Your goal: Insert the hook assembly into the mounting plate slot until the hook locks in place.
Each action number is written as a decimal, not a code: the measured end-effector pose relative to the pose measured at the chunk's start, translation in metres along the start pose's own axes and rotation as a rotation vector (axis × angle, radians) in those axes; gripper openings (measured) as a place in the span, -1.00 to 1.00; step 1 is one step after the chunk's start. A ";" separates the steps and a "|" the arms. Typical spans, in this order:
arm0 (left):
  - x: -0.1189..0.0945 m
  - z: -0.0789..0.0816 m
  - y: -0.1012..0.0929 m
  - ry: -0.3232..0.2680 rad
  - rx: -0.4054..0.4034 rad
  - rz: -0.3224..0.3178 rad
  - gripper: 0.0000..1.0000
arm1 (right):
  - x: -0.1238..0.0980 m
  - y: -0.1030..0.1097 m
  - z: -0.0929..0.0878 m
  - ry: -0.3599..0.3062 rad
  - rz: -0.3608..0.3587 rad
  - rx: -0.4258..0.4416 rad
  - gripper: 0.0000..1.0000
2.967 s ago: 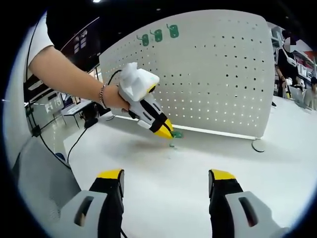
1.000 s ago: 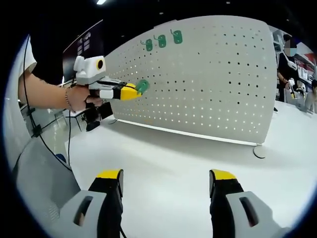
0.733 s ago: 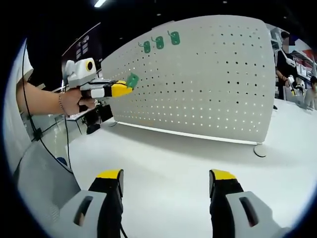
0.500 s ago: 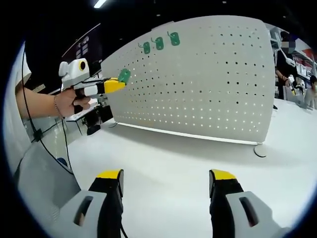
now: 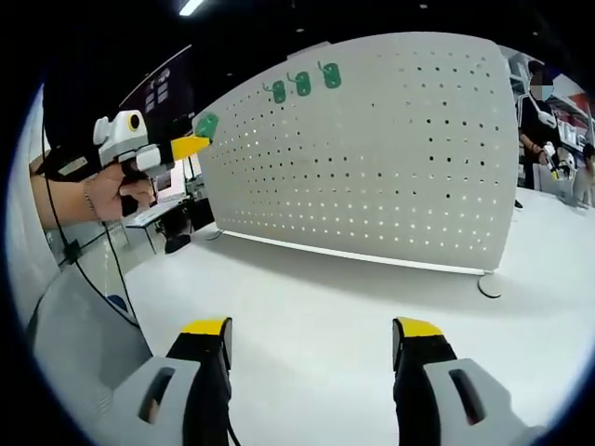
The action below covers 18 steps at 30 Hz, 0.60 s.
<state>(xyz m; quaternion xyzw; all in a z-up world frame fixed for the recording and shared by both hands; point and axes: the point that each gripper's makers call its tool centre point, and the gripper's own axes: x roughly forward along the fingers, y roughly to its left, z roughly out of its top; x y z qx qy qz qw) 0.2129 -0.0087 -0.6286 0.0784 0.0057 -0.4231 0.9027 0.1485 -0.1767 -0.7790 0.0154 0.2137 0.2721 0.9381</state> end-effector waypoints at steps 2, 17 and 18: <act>-0.004 0.004 0.000 -0.014 0.002 0.010 -0.96 | 0.000 0.000 0.000 0.001 0.001 -0.001 0.36; -0.025 0.011 0.003 -0.054 -0.035 0.084 -0.95 | -0.001 0.000 0.001 -0.005 -0.004 -0.003 0.35; -0.024 0.011 0.003 -0.055 -0.033 0.083 -0.95 | -0.001 0.000 0.001 -0.006 -0.003 -0.002 0.35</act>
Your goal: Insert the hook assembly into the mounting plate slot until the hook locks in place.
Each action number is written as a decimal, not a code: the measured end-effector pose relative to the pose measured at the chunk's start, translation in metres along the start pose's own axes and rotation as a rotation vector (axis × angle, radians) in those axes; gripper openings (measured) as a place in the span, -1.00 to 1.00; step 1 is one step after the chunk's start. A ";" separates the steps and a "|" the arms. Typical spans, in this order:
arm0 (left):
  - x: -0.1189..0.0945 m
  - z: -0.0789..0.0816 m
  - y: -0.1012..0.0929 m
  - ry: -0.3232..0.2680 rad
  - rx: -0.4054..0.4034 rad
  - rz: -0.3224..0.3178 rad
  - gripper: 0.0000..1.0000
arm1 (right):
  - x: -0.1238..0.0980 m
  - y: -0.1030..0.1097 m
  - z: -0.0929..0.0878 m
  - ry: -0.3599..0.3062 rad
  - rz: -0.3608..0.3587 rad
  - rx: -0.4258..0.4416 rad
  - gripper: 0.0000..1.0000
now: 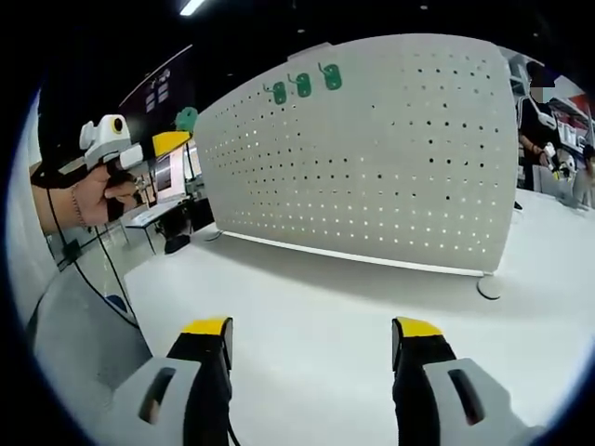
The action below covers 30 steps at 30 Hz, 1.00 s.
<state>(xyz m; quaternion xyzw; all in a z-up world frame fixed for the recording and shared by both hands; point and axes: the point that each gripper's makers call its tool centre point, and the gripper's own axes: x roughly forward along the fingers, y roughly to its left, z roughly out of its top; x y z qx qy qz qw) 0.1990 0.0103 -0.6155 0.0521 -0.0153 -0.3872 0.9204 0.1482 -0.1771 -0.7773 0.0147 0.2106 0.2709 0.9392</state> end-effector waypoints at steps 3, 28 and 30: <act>0.001 -0.001 0.000 0.004 0.004 -0.002 -0.95 | -0.001 0.002 0.007 -0.027 0.006 -0.009 0.34; 0.001 -0.007 -0.004 0.021 0.002 -0.004 -0.95 | -0.023 0.053 0.107 -0.456 0.218 0.012 0.18; 0.001 -0.007 -0.004 0.022 0.002 -0.004 -0.95 | -0.019 0.058 0.107 -0.445 0.220 -0.013 0.18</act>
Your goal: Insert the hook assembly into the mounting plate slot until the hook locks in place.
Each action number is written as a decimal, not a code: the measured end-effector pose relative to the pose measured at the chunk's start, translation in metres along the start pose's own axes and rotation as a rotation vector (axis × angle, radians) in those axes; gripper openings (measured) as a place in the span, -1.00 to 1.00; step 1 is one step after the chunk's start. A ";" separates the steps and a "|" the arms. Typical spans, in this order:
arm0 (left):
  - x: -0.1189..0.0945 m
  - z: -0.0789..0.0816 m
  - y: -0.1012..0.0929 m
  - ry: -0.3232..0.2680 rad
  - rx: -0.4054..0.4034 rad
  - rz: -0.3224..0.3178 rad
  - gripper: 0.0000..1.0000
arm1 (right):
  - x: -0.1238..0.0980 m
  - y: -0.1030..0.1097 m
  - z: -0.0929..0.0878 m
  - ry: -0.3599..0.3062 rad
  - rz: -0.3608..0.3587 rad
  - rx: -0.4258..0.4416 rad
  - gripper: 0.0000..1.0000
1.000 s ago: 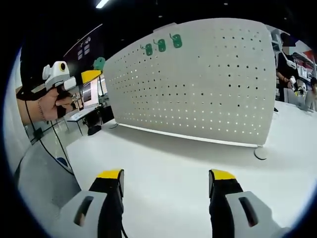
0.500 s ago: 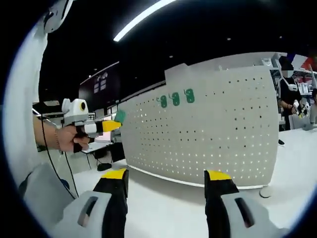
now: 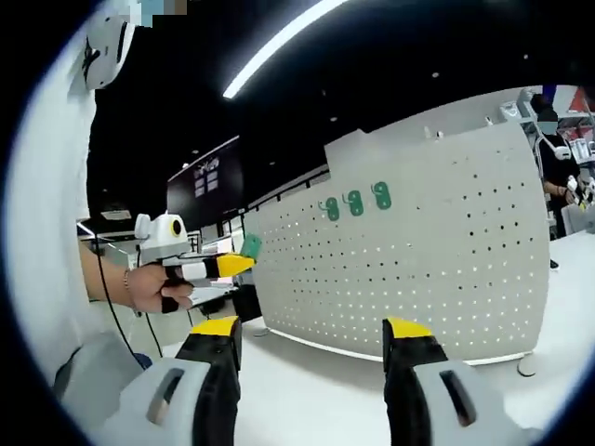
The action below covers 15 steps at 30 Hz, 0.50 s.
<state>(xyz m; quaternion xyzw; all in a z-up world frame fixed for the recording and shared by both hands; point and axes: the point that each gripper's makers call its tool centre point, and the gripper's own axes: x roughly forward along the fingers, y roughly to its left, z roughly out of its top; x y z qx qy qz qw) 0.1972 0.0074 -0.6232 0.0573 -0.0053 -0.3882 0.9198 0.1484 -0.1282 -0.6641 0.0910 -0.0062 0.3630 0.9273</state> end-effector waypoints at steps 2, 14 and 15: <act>-0.001 0.000 0.000 -0.002 -0.001 0.002 -0.95 | 0.005 0.005 0.001 -0.004 0.021 0.026 0.17; -0.003 0.001 -0.001 -0.005 0.003 0.011 -0.95 | 0.032 0.028 0.014 -0.048 0.105 0.114 0.13; -0.004 0.001 -0.001 -0.004 0.001 0.013 -0.95 | 0.034 0.030 0.016 -0.057 0.114 0.165 0.12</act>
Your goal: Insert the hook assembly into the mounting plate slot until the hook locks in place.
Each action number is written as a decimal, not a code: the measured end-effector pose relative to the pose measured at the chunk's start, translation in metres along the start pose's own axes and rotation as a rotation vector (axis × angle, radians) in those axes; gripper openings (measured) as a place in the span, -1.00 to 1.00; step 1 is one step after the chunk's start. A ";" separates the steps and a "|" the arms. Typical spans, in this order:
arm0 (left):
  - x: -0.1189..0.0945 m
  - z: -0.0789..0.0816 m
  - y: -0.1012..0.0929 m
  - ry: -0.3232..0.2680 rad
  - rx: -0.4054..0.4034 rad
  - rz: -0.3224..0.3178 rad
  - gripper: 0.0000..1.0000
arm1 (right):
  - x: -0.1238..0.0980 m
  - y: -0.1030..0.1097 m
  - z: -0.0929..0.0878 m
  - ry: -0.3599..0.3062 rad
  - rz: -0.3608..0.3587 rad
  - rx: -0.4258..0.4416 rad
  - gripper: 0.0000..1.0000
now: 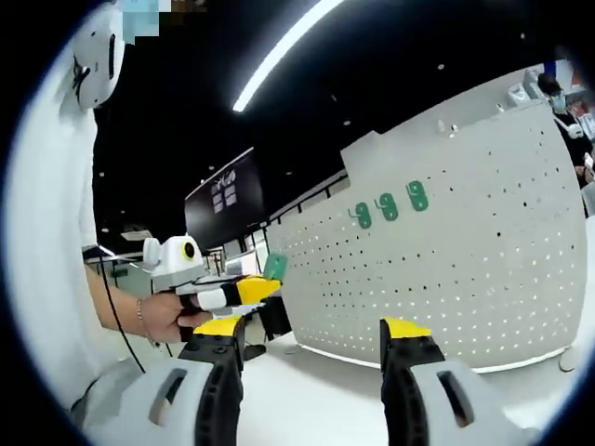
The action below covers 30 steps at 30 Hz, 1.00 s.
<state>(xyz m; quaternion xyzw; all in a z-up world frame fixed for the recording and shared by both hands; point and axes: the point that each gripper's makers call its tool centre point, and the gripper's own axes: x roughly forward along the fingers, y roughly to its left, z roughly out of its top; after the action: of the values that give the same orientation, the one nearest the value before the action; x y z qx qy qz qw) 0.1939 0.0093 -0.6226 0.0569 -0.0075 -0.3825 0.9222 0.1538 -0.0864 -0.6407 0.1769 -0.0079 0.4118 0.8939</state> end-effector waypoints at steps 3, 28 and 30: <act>-0.002 0.000 0.000 -0.001 0.000 0.003 -0.95 | 0.003 0.000 0.004 -0.025 0.004 0.017 0.14; -0.006 -0.001 -0.003 0.005 0.007 0.020 -0.95 | 0.045 0.032 0.004 -0.014 0.124 0.060 0.06; -0.005 -0.001 -0.003 0.005 0.013 0.018 -0.95 | 0.048 0.034 0.003 -0.013 0.131 0.060 0.06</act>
<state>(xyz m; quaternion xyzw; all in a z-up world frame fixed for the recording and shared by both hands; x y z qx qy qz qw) 0.1881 0.0111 -0.6238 0.0635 -0.0083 -0.3739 0.9253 0.1613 -0.0319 -0.6197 0.2055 -0.0128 0.4684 0.8592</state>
